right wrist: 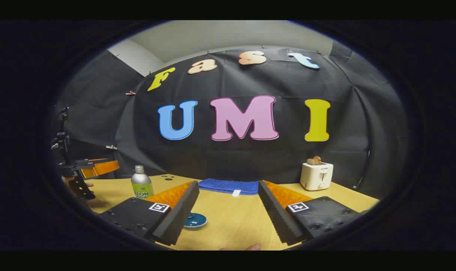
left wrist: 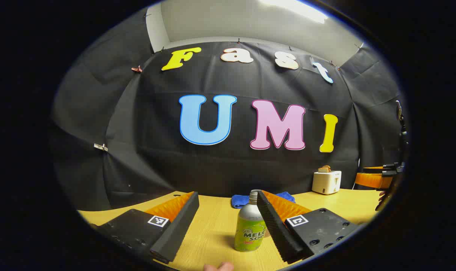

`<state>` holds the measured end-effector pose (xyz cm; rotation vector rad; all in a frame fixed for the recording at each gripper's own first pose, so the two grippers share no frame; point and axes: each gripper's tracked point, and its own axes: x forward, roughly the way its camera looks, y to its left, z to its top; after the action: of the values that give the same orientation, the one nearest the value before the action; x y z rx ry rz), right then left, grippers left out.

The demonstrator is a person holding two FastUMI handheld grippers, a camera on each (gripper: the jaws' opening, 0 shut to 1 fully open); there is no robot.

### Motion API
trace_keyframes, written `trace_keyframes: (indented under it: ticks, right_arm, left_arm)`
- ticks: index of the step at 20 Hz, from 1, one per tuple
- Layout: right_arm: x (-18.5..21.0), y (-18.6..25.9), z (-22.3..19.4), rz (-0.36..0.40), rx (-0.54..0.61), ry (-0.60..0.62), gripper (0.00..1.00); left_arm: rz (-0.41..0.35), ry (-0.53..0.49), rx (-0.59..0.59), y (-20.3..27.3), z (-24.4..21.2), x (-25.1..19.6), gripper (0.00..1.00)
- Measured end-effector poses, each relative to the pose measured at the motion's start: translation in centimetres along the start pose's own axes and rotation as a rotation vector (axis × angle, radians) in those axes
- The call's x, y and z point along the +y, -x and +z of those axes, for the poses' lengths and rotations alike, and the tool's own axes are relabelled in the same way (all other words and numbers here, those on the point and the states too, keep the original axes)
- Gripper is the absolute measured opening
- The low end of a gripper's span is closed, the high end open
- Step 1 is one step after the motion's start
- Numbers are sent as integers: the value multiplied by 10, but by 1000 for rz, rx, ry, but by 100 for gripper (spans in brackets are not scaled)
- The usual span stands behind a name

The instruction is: Open the teacup lid with one hand, grasp the water bottle and pour water into the teacup with the other hand; after pouring, place the water bottle on the coaster and then close the teacup lid.

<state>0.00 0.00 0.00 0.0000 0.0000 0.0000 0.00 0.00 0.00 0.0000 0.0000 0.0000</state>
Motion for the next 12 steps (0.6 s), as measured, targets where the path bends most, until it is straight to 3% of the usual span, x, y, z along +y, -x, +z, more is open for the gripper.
trace_keyframes:
  ticks: [12]
  right_arm:
    - [2, 1, -3, 15, 15, -27, 97]
  left_arm:
    - [-30, -28, -1, 2, 4, -7, 98]
